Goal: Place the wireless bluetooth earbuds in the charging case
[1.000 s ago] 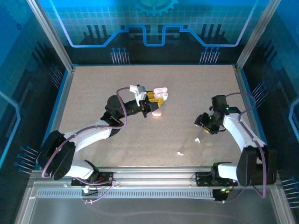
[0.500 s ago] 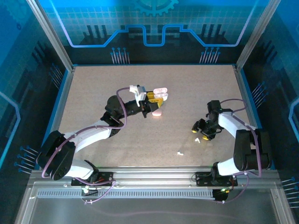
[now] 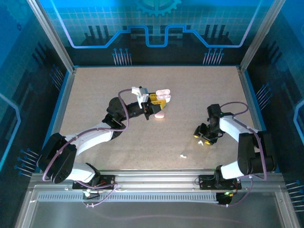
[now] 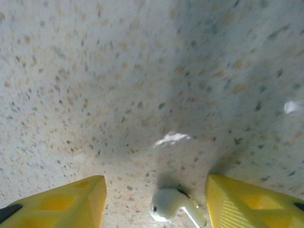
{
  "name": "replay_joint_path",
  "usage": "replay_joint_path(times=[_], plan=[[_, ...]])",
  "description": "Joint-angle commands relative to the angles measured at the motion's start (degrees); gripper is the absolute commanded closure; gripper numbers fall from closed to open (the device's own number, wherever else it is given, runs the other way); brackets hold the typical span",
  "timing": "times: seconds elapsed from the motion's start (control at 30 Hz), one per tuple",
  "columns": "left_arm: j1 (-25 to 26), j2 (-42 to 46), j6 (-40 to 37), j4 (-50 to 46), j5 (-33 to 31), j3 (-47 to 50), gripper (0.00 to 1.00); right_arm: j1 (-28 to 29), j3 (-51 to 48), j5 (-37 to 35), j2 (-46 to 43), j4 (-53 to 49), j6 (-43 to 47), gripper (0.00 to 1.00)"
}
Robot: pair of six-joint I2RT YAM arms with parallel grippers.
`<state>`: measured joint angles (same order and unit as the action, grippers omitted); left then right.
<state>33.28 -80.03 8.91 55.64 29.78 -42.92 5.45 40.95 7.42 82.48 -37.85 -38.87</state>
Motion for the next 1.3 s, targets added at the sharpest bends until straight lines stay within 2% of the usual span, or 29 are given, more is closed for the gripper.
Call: replay_joint_path(times=[0.0,0.23,0.67,1.27], plan=[[0.2,1.2,-0.3,2.5,-0.3,0.8,0.76,3.0,-1.5,2.1,-1.4,-2.6,-2.8,0.42],[0.1,1.2,-0.1,2.8,-0.2,0.9,0.76,5.5,-1.8,1.7,-1.9,-3.1,-4.0,0.42],[0.2,2.0,-0.5,2.7,-0.5,1.4,0.76,7.6,2.7,-8.7,-1.6,-9.5,-2.6,0.45],[0.2,1.5,-0.8,2.4,-0.5,1.0,0.76,9.1,7.3,-10.9,5.6,-9.9,1.9,0.55]])
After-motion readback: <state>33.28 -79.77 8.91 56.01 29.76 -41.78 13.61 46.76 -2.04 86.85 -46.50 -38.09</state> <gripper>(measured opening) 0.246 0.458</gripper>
